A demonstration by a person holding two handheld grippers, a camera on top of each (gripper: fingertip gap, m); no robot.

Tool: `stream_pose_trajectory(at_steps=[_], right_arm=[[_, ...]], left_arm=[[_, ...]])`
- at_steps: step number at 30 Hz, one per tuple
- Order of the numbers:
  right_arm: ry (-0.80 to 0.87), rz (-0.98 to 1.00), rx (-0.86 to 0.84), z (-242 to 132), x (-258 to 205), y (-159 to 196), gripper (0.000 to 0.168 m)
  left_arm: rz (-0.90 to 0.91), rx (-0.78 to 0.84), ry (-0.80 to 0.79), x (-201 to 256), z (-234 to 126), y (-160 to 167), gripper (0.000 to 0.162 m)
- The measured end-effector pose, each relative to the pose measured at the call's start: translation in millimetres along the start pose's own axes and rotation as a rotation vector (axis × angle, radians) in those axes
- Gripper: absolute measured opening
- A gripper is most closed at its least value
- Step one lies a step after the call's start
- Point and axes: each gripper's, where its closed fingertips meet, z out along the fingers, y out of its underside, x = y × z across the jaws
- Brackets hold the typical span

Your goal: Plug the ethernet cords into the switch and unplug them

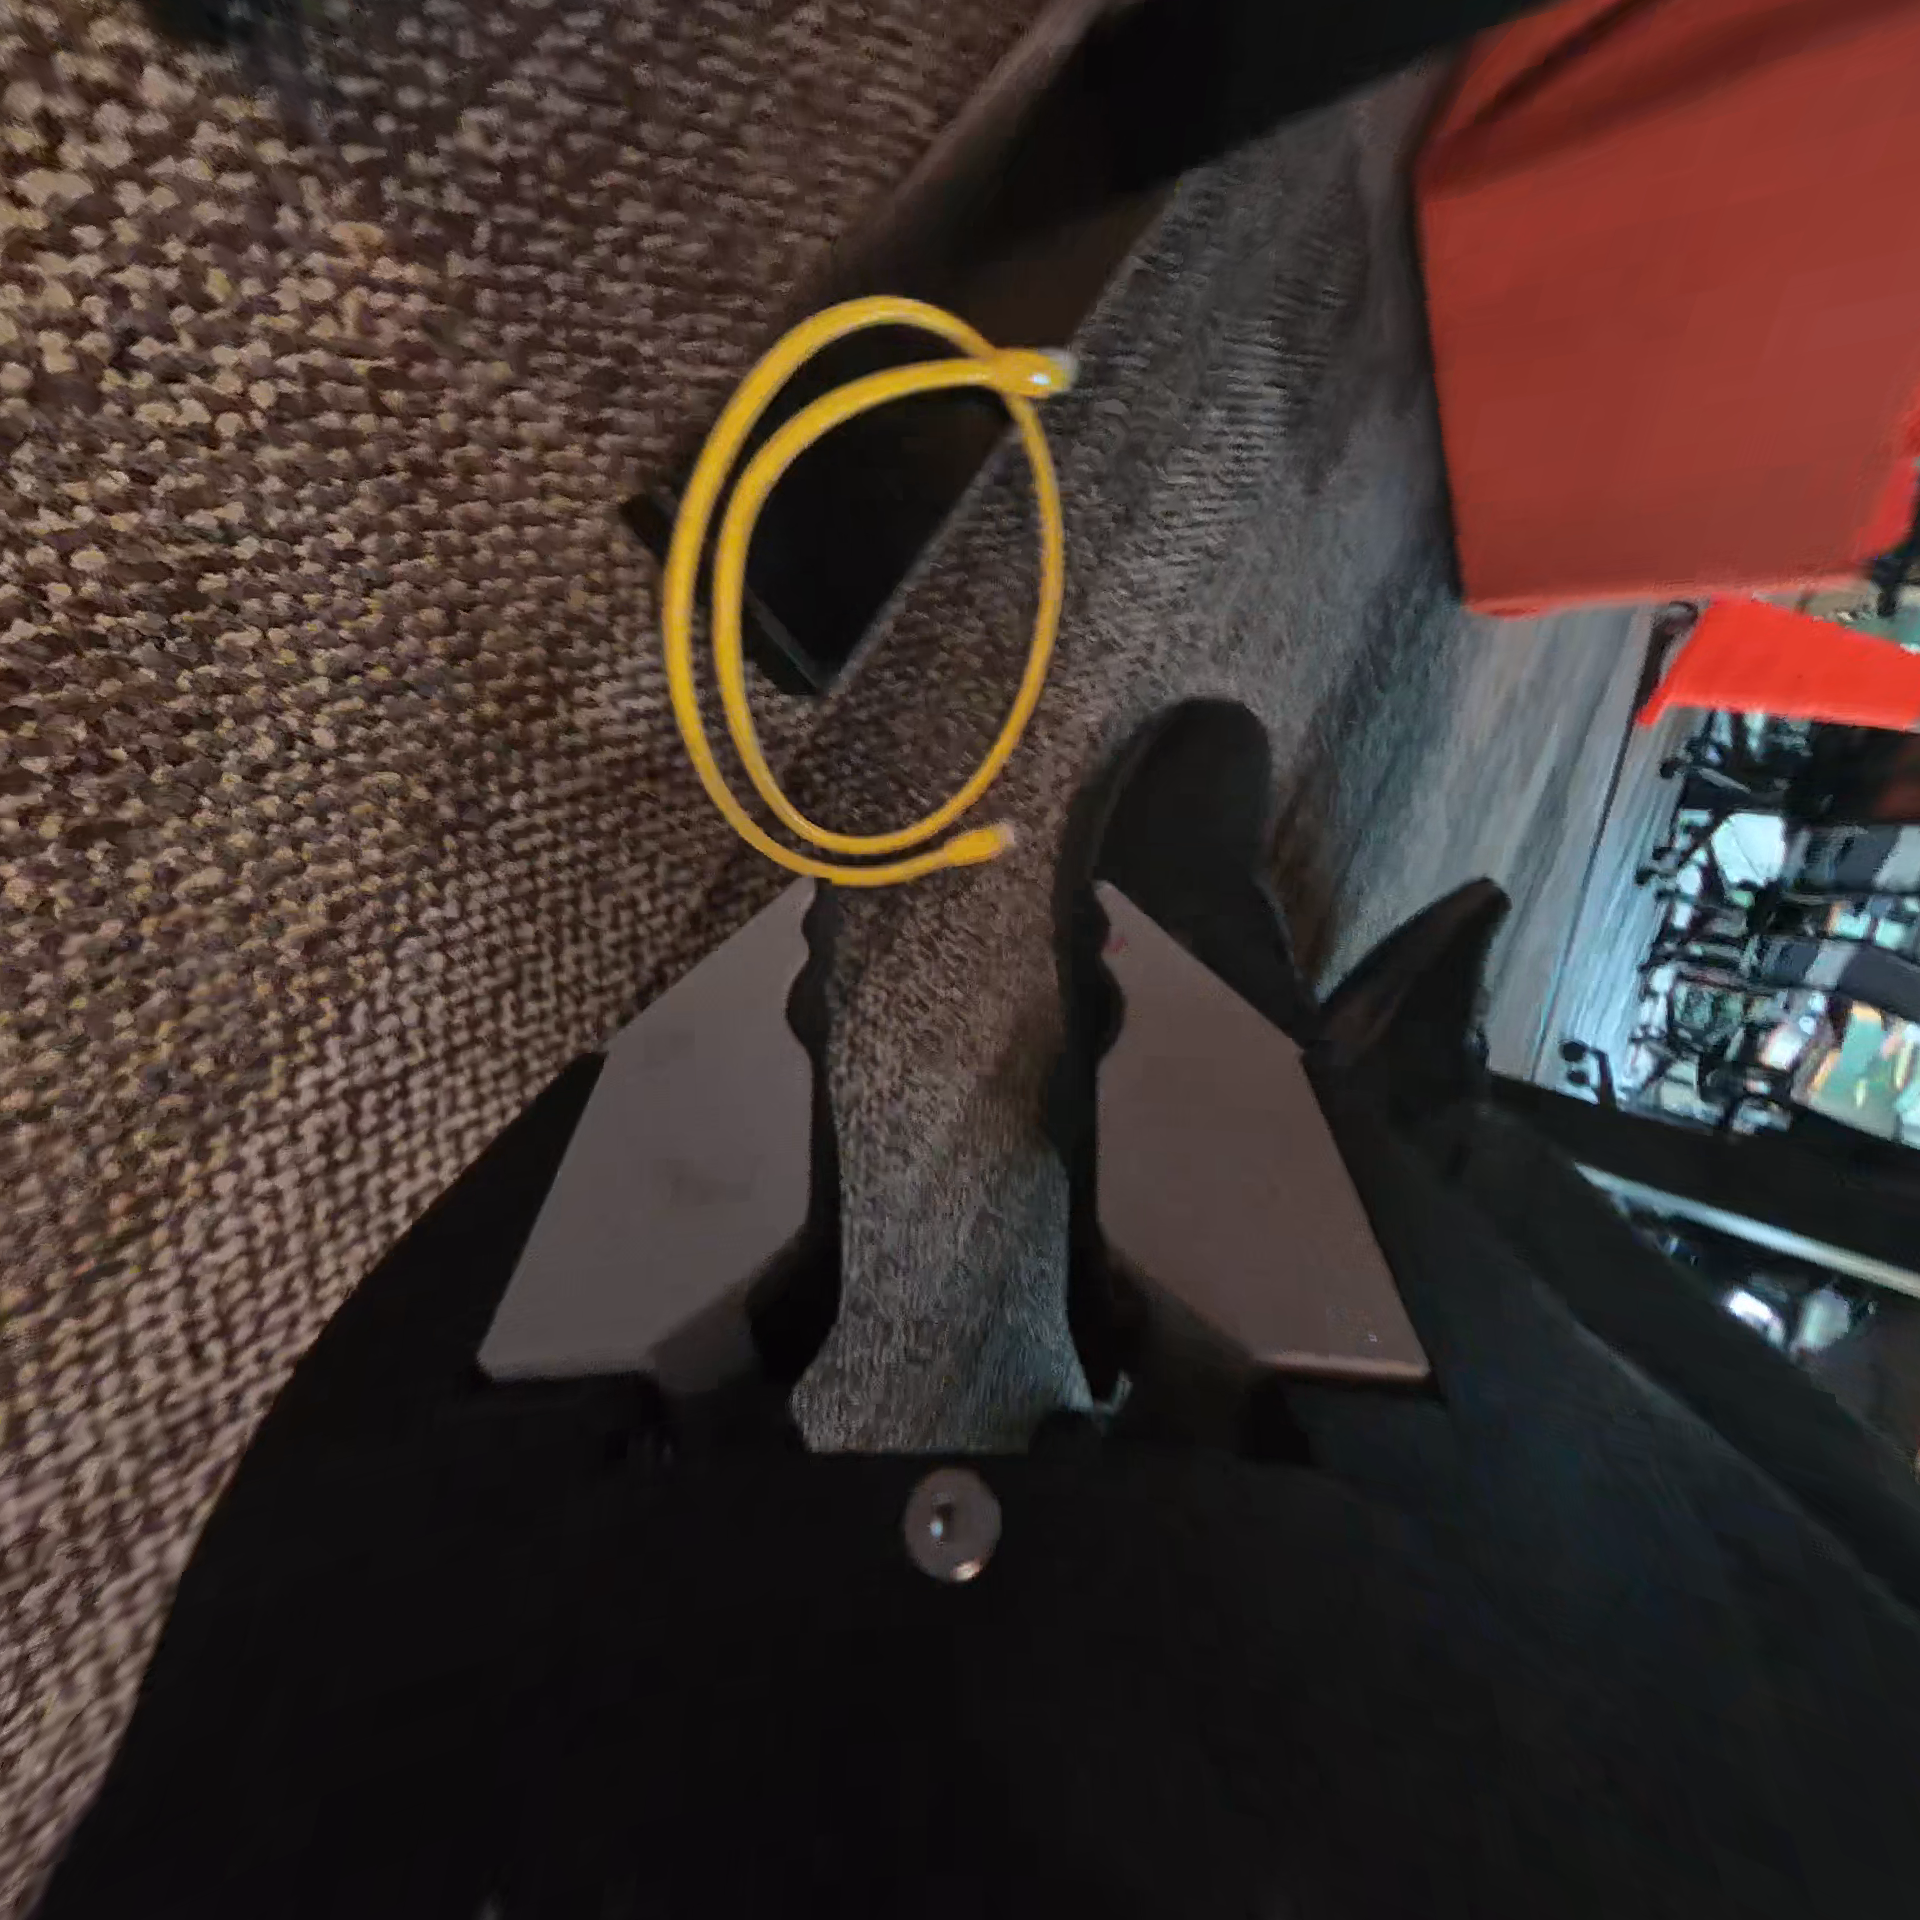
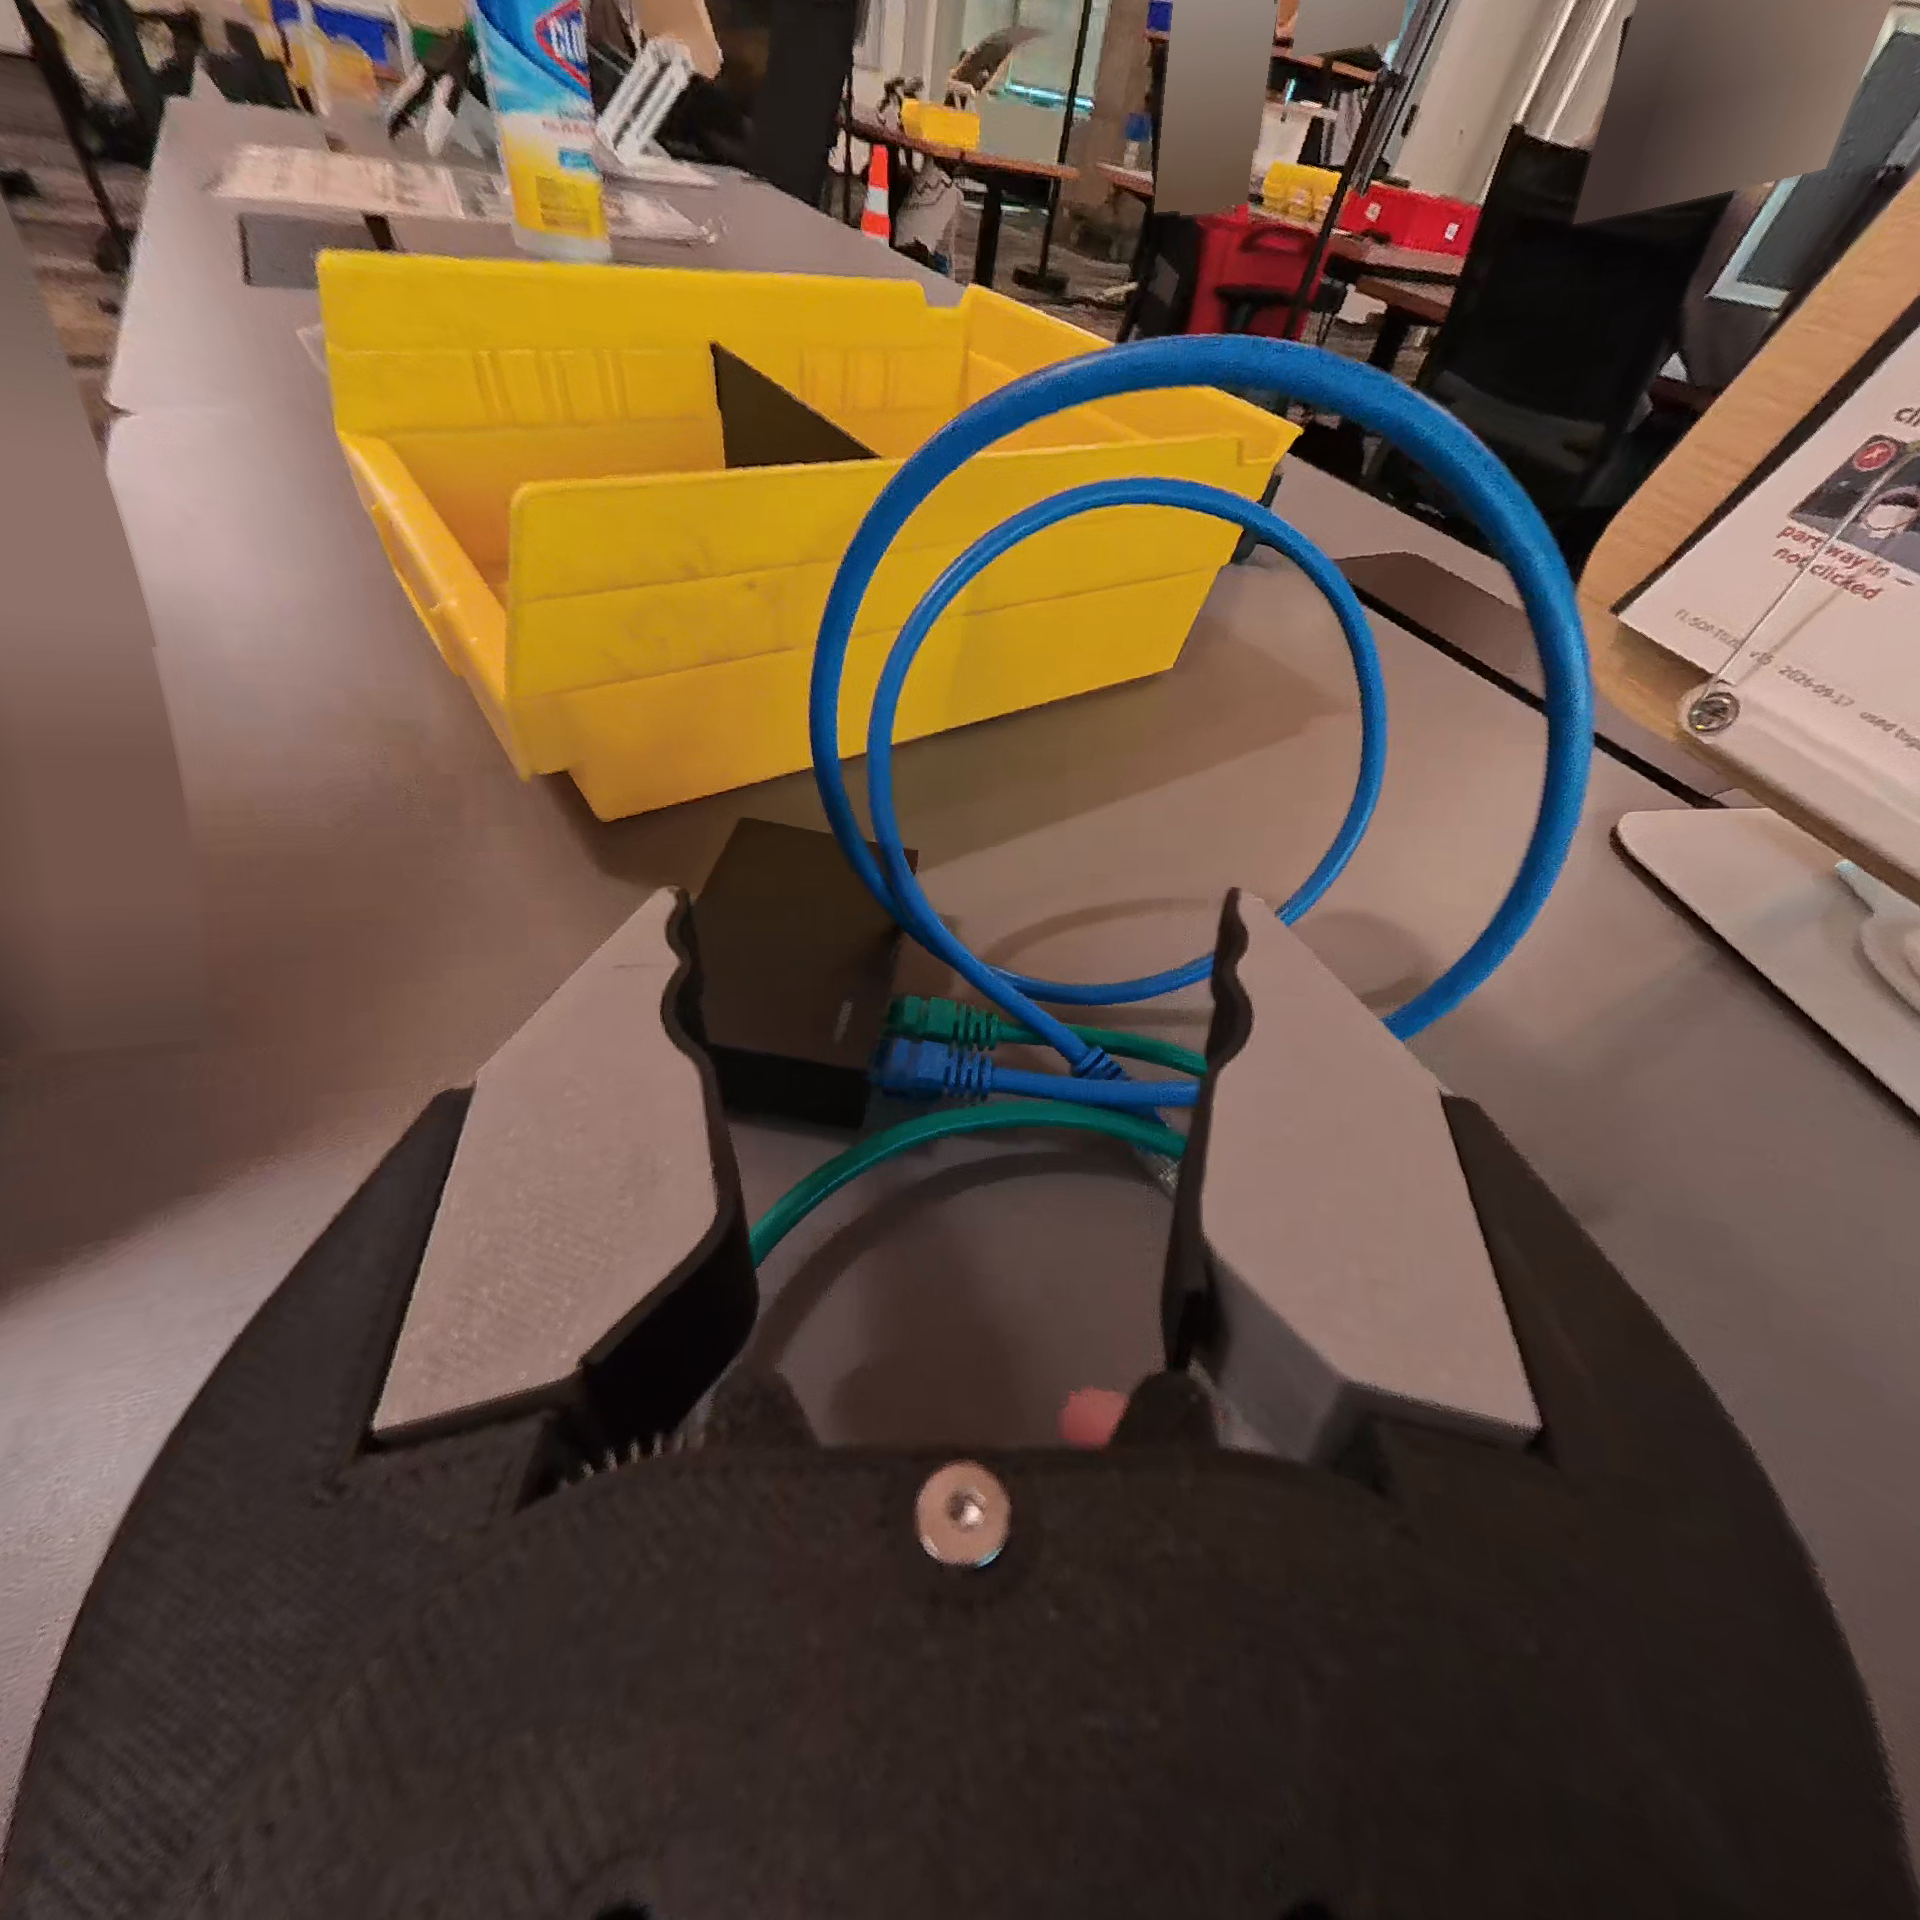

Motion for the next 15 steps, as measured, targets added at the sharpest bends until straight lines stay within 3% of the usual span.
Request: stream_pose_trajectory(at_steps=[8,15], right_arm=[[0.168,-0.195,-0.034,1.8,6.9,3.2,0.088],[0.207,-0.210,-0.084,6.3,12.6,9.3,0.085]], left_arm=[[0.065,-0.096,-0.216,-68.9,80.8,-13.5,0.045],[0.065,-0.126,-0.163,-68.5,125.0,-13.5,0.046]])
